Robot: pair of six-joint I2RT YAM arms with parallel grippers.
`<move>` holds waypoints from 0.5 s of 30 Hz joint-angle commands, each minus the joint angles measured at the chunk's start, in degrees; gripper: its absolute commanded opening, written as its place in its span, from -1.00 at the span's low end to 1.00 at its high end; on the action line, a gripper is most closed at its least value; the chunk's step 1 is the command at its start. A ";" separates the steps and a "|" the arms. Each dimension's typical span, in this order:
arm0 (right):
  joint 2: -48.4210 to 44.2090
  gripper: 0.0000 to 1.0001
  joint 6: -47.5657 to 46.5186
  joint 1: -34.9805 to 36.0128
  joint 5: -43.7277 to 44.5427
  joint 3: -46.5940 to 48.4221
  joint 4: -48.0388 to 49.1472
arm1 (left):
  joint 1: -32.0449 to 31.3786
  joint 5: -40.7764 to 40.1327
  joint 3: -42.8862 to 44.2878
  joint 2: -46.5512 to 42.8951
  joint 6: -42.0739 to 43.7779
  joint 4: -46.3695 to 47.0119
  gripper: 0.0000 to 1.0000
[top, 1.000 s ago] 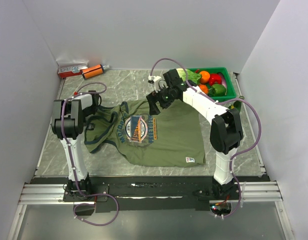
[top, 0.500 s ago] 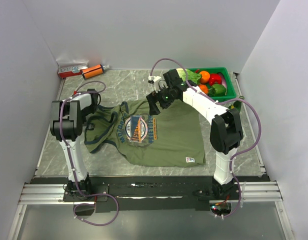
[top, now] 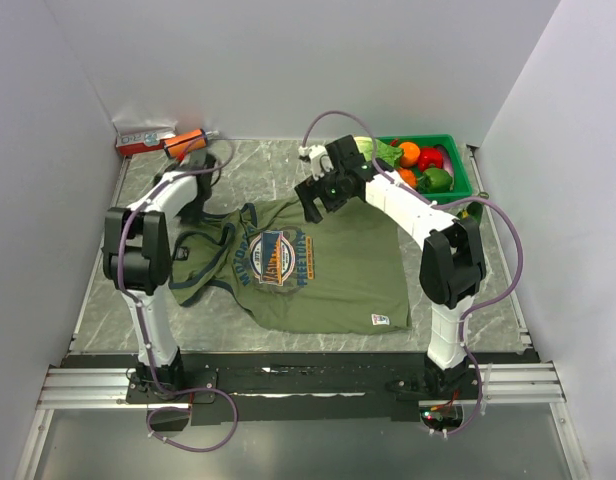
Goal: Remove the brooch from the garment
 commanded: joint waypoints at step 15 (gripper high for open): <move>-7.61 0.99 5.64 -6.32 41.78 31.10 6.71 | -9.23 44.15 40.23 -6.00 11.08 14.65 0.93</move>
